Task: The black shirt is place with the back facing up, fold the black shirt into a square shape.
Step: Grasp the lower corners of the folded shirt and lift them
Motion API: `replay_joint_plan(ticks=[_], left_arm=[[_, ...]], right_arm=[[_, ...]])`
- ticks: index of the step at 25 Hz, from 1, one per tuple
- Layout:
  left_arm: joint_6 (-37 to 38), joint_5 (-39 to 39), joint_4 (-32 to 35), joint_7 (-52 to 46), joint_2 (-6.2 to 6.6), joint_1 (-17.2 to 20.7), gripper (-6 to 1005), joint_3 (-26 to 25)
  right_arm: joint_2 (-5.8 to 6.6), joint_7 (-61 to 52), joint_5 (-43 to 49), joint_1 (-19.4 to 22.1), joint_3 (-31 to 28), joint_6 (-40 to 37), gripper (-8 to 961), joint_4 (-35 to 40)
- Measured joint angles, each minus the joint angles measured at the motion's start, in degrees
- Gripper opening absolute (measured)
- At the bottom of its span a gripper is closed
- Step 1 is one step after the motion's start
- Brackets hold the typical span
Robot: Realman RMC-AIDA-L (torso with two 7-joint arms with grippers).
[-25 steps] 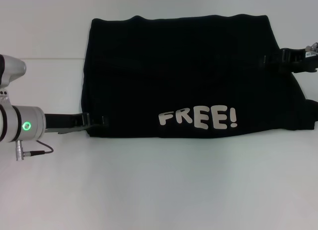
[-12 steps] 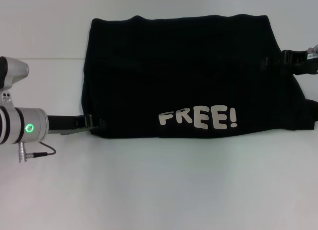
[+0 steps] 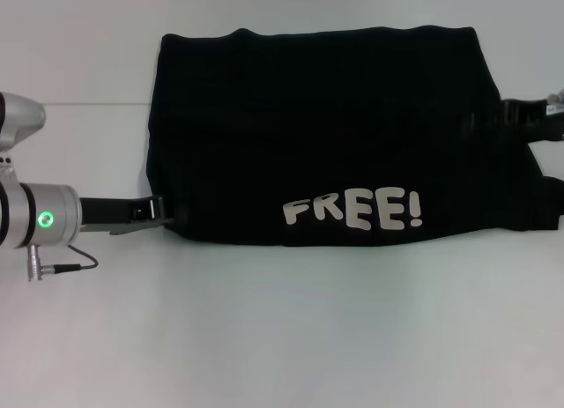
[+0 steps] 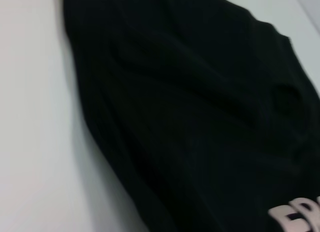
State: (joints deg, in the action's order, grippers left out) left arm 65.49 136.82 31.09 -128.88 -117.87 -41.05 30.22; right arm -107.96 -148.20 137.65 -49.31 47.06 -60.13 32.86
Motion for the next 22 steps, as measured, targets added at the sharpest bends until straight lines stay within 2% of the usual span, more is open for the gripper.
replay_joint_plan(ticks=[4, 9, 12, 14, 17, 22], left_arm=[[2.35, -0.04, 0.02, -0.79, 0.60, -0.85, 4, -1.23], [1.21, -0.04, 0.08, -1.46, 0.68, -1.07, 4, -1.32], [0.48, -0.05, -0.06, -1.48, 0.69, -1.37, 4, -1.08], [0.41, -0.06, -0.07, -1.49, 0.70, -1.62, 4, -1.05], [0.40, -0.06, -0.13, -1.50, 0.72, -1.77, 3, -0.99], [0.33, -0.06, -0.15, -1.52, 0.72, -1.79, 3, -1.09]], right_arm=[[0.62, 0.69, 1.72, 1.66, 0.00, -5.01, 704, 1.73], [1.06, 0.61, 7.77, 4.64, -0.28, -9.08, 719, 4.03], [0.70, 1.23, 8.13, 7.50, -0.68, -9.15, 733, 6.54], [-0.37, 3.35, 7.07, 10.17, -3.17, -9.42, 743, 10.07], [-0.55, 5.05, 6.35, 11.03, -5.39, -10.14, 757, 10.77], [-0.01, 7.11, 6.58, 11.46, -9.58, -11.95, 781, 10.18]])
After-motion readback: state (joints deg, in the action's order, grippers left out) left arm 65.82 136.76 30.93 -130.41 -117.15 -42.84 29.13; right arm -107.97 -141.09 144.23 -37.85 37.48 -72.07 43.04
